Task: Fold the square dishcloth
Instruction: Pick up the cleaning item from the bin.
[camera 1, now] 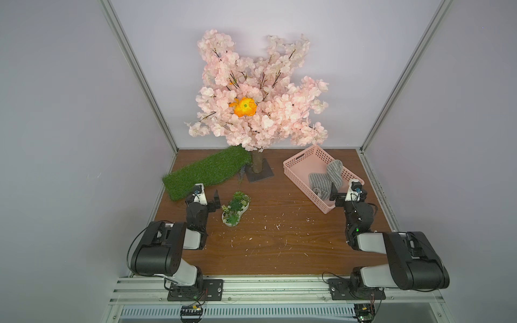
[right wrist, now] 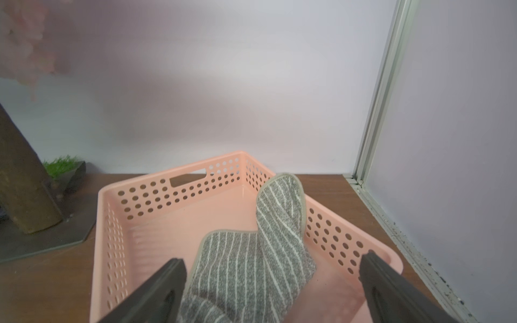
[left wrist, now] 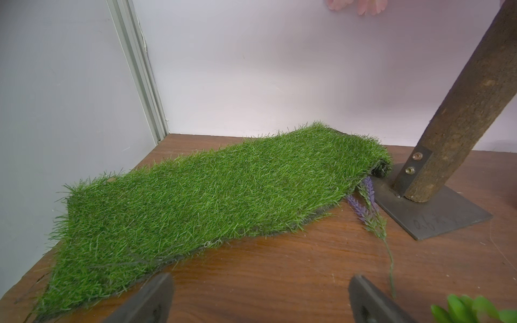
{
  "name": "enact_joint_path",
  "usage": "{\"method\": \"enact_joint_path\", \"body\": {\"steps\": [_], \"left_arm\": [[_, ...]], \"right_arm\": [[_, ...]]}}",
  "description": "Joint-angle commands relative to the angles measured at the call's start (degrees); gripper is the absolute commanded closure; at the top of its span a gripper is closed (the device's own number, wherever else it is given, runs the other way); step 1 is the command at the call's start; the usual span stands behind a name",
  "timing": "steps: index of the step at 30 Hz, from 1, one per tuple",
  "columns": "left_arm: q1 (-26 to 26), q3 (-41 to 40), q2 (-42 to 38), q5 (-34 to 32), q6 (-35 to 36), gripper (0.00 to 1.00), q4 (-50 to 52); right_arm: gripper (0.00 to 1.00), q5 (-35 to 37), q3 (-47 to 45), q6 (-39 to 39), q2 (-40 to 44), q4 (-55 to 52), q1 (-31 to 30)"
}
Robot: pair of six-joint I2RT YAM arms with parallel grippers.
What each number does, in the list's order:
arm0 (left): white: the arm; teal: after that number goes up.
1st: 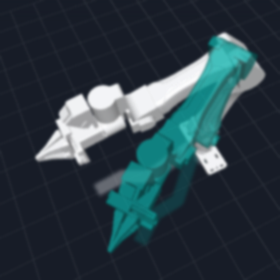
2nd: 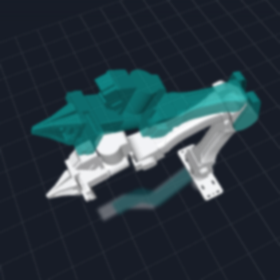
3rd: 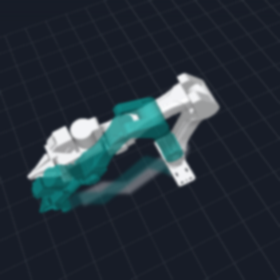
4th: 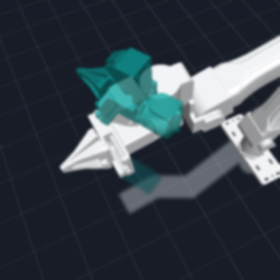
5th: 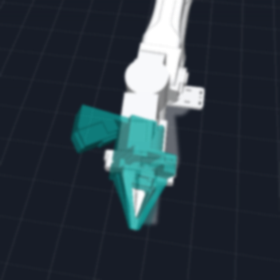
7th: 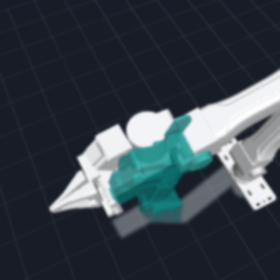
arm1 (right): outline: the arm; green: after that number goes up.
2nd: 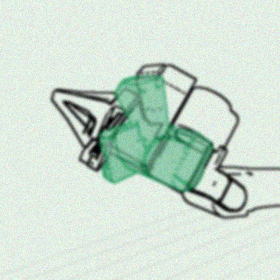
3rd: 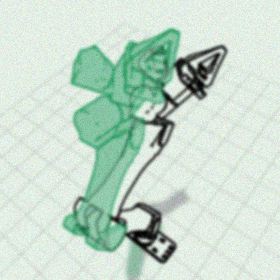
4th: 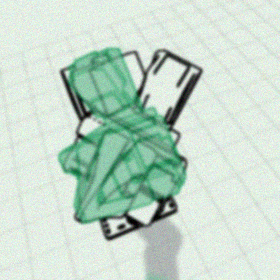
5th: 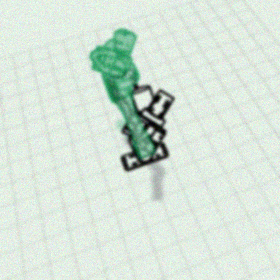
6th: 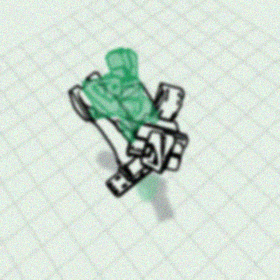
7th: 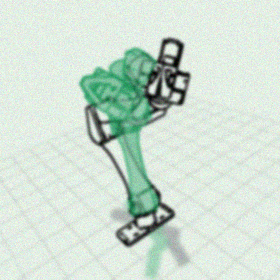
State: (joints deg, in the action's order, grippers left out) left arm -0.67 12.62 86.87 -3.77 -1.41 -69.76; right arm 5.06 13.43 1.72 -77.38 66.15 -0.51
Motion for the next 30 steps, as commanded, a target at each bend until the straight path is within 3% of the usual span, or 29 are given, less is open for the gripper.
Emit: {"method": "enact_joint_path", "body": {"steps": [1, 7, 14, 20, 25, 30], "left_arm": [[0.39, -1.08, -3.40, -1.39, -0.75, 0.00, -1.13], [0.39, -2.81, -11.68, -3.27, -1.36, 0.00, 2.36], [0.19, -3.89, -22.18, -3.17, -5.70, 0.00, 9.38], [-0.41, -2.75, -28.33, -3.37, -11.70, 0.00, 19.76], [-0.71, 3.49, -29.03, -3.94, -15.33, 0.00, 34.05], [-0.99, 5.00, -28.43, -1.01, -17.50, 0.00, 35.68]], "right_arm": [[0.01, 6.41, 2.64, 2.85, 5.29, -10.11, -0.21], [0.01, 10.56, 10.81, 8.49, 13.41, -30.73, -0.19], [0.01, 11.94, 19.16, 11.92, 14.02, -45.32, -0.19], [0.01, 11.52, 27.56, 14.05, 7.77, -55.46, -0.17], [0.05, 9.47, 34.81, 15.70, 1.13, -62.81, -0.19], [0.12, 8.15, 40.42, 16.92, -5.96, -67.31, -0.19]]}}
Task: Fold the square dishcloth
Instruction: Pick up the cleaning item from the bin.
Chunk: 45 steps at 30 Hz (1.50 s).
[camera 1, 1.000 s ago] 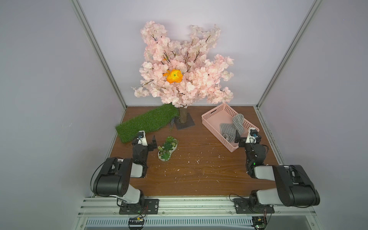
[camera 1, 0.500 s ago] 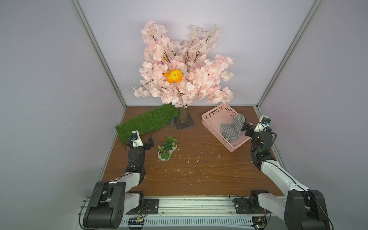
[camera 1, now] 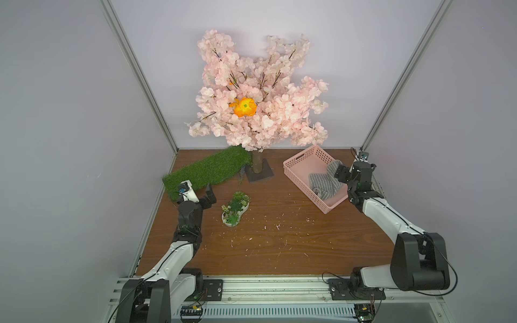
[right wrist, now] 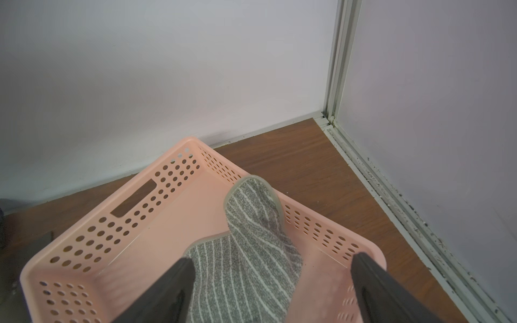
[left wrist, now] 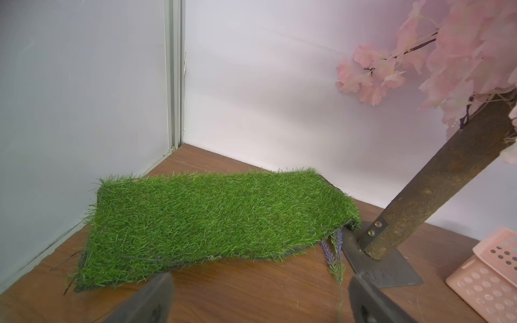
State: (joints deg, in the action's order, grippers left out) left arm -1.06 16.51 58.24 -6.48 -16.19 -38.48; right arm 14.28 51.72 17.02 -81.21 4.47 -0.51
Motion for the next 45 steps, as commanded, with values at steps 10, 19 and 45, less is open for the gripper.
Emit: {"method": "enact_joint_path", "body": {"steps": [10, 19, 45], "left_arm": [[-0.78, 2.21, 1.76, 4.48, -6.10, 0.00, 4.52], [-0.84, 1.06, 0.07, 3.06, -6.75, 0.00, 4.36], [-0.13, 2.26, -12.67, -4.41, -15.71, 0.00, 14.74]], "right_arm": [[0.22, -2.26, 13.62, 2.76, -17.59, -12.82, -0.19], [0.24, -0.73, 18.39, 1.99, -25.34, -14.65, -0.19], [0.99, -3.36, 14.18, -3.71, -7.38, -14.61, -4.38]]}}
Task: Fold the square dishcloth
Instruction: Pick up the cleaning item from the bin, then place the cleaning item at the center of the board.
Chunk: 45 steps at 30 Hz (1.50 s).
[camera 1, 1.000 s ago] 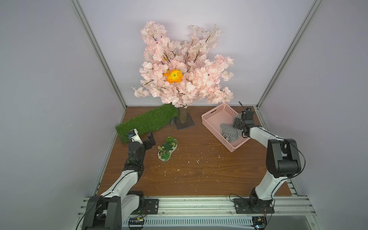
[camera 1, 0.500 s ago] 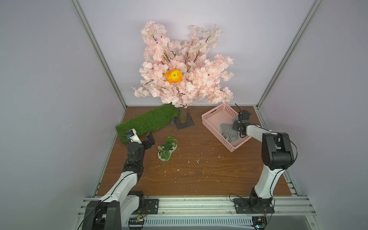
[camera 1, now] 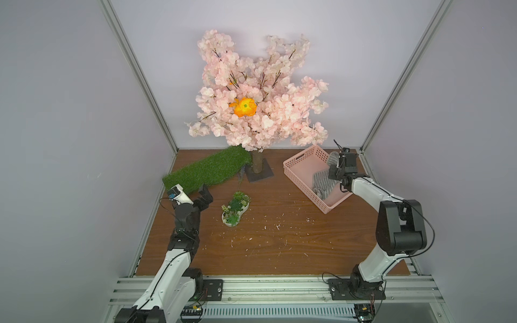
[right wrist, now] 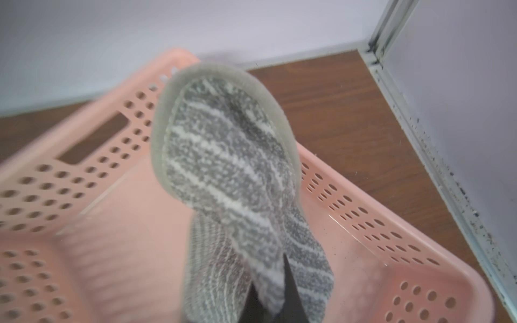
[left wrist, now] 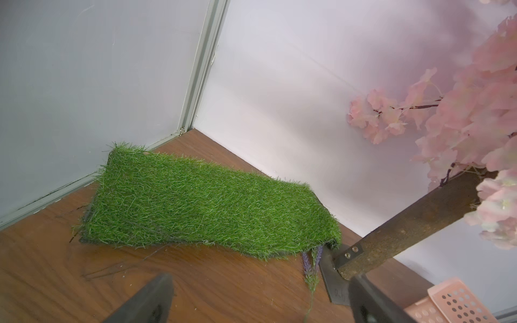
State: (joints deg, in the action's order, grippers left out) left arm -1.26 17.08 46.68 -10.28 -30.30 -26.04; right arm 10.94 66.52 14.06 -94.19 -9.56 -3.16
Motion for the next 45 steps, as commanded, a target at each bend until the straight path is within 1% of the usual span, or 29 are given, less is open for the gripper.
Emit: {"method": "enact_joint_path", "body": {"steps": [1, 7, 10, 15, 19, 23, 27, 29, 32, 34, 36, 39, 41, 42, 45], "left_arm": [[0.04, 2.12, -1.41, -0.62, -2.35, 0.00, 2.97], [0.08, 4.20, -1.96, -0.75, -4.30, 0.00, 7.34], [0.06, 4.63, -1.94, 0.10, -5.09, 0.00, 7.58], [0.06, 5.42, -1.17, 1.53, -6.65, 0.00, 8.46], [0.07, 7.25, 0.27, 2.50, -6.39, 0.00, 10.82], [0.05, 8.71, 1.81, 5.33, -4.95, 0.00, 11.63], [-1.11, 9.74, 2.53, 7.43, -3.36, 0.00, 11.54], [-3.15, 10.45, 2.61, 7.08, -1.78, 0.00, 11.62], [-7.65, 11.38, 3.20, 7.30, -0.86, 0.00, 11.48], [-11.57, 11.29, 4.21, 7.27, -0.85, 0.00, 10.93], [-16.78, 10.83, 5.71, 5.82, -0.45, 0.00, 9.98], [-26.46, 10.17, 10.23, 1.80, 0.21, 0.00, 7.51], [-31.91, 9.43, 13.77, -0.33, 0.10, 0.00, 4.23], [-33.87, 9.10, 15.90, -0.72, -0.16, 0.00, 2.56], [-39.13, 9.94, 22.43, -0.99, 0.68, 0.00, -2.56]], "right_arm": [[0.99, -0.10, -0.89, -0.71, 7.49, -0.92, -2.51], [0.99, -1.27, -1.03, -0.30, 18.29, -3.69, -8.57], [0.99, -3.64, -0.89, 0.34, 23.56, -4.83, -12.67], [0.99, -7.95, -2.26, 3.66, 28.69, -6.57, -18.16], [0.99, -12.75, -5.16, 7.84, 31.11, -6.20, -21.95], [0.99, -16.38, -8.11, 11.19, 31.03, -6.71, -25.29], [0.93, -17.46, -11.96, 12.96, 29.35, -6.45, -26.28], [0.92, -17.10, -13.27, 12.82, 27.13, -6.69, -26.22], [0.92, -18.36, -14.97, 12.50, 22.66, -4.65, -26.27], [0.92, -18.16, -15.74, 12.40, 19.80, -2.80, -26.28], [0.92, -16.30, -15.94, 12.31, 16.68, -1.52, -26.27], [0.88, -14.08, -15.80, 12.24, 11.72, 1.36, -26.27], [0.84, -13.12, -15.20, 12.23, 8.79, 2.75, -26.24], [0.82, -12.46, -14.67, 12.07, 7.29, 3.14, -26.28], [0.81, -8.53, -12.35, 11.70, 4.15, 2.33, -26.20]]}}
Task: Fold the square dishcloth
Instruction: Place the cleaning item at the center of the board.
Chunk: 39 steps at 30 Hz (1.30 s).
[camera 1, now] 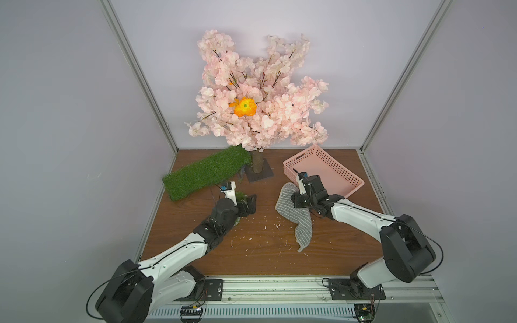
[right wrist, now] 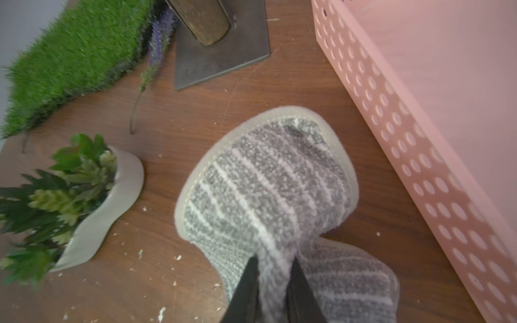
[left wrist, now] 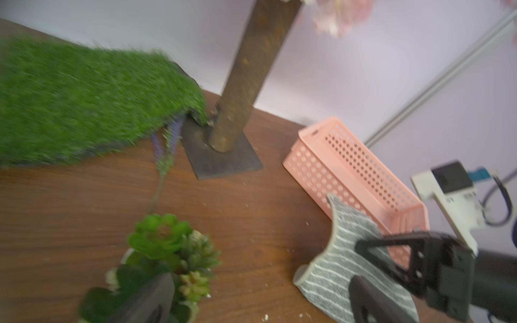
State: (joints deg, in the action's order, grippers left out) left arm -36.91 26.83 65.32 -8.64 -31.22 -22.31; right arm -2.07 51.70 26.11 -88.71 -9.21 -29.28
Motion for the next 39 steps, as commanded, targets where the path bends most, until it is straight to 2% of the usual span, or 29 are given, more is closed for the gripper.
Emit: {"method": "enact_joint_path", "body": {"steps": [1, 4, 8, 14, 18, 20, 24, 34, 39], "left_arm": [[-5.02, 1.10, 5.97, -3.03, 2.47, 0.00, -7.03], [-7.95, 4.19, 12.79, -2.89, 5.69, 0.02, -9.14], [-8.54, 5.89, 19.18, 1.33, 9.35, 0.04, -14.02], [-8.39, 12.03, 29.06, 6.47, 16.07, 0.03, -16.14], [-7.23, 17.68, 35.40, 8.24, 17.71, 0.04, -15.38], [-6.39, 19.61, 37.31, 10.68, 17.96, 0.04, -15.73], [-4.84, 18.48, 37.36, 16.00, 17.67, 0.04, -20.74], [-0.74, 17.40, 35.67, 29.70, 19.30, 0.03, -25.22], [0.43, 15.77, 32.16, 31.65, 20.36, 0.01, -25.28]], "right_arm": [[0.81, 6.47, 3.30, -0.62, -2.01, 1.30, -0.03], [0.83, 10.55, 4.63, -0.96, -2.36, 0.36, 0.52], [0.85, 11.84, 4.49, -0.97, -0.49, 0.67, 2.16], [0.87, 8.14, 1.98, -2.18, 2.61, 4.09, 3.28], [0.89, 8.22, 1.28, -2.96, 4.22, 3.54, 3.26], [0.92, 5.88, 0.31, -4.27, 6.07, 4.55, 3.30], [0.94, 1.11, -1.03, -6.33, 10.89, 6.07, 3.27], [0.94, -8.48, -0.86, -10.35, 20.93, 4.17, 3.31], [0.94, -13.13, -0.56, -11.58, 23.79, 4.16, 3.27]]}}
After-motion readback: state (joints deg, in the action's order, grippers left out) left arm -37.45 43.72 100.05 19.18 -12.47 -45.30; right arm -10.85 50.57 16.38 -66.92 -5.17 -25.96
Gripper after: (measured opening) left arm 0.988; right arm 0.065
